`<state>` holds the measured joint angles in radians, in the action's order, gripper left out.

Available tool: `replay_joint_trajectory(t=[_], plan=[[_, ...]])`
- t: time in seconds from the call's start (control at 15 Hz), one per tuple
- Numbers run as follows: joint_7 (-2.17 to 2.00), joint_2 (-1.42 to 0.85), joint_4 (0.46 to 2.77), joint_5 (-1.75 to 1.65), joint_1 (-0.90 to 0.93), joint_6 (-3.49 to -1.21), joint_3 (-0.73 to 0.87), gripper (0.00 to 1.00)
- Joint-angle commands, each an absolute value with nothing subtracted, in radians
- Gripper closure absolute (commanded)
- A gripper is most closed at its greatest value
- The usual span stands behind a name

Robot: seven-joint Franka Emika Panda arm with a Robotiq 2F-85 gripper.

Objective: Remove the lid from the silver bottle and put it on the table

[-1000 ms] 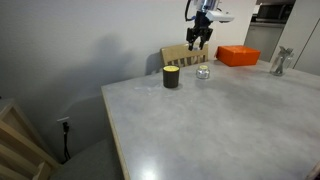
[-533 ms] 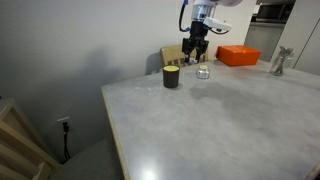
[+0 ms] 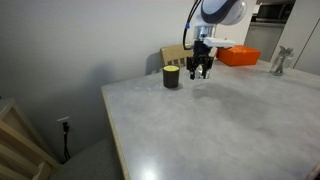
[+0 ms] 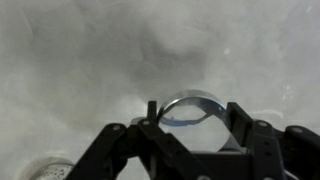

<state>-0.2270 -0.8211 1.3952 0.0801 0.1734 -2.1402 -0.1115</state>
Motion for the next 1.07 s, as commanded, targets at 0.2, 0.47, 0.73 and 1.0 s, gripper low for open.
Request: replay_joint_trajectory(t=[0.2, 0.47, 0.73, 1.0], plan=[[-0.352, -0.941, 1.345, 0.089, 0.198, -2.271, -0.039, 0.56], [-0.437, -0.981, 1.324, 0.071, 0.218, -2.288, 0.009, 0.56], [-0.500, -0.983, 1.313, 0.063, 0.234, -2.262, 0.036, 0.56], [-0.484, -0.987, 1.312, 0.075, 0.224, -2.279, 0.022, 0.07]])
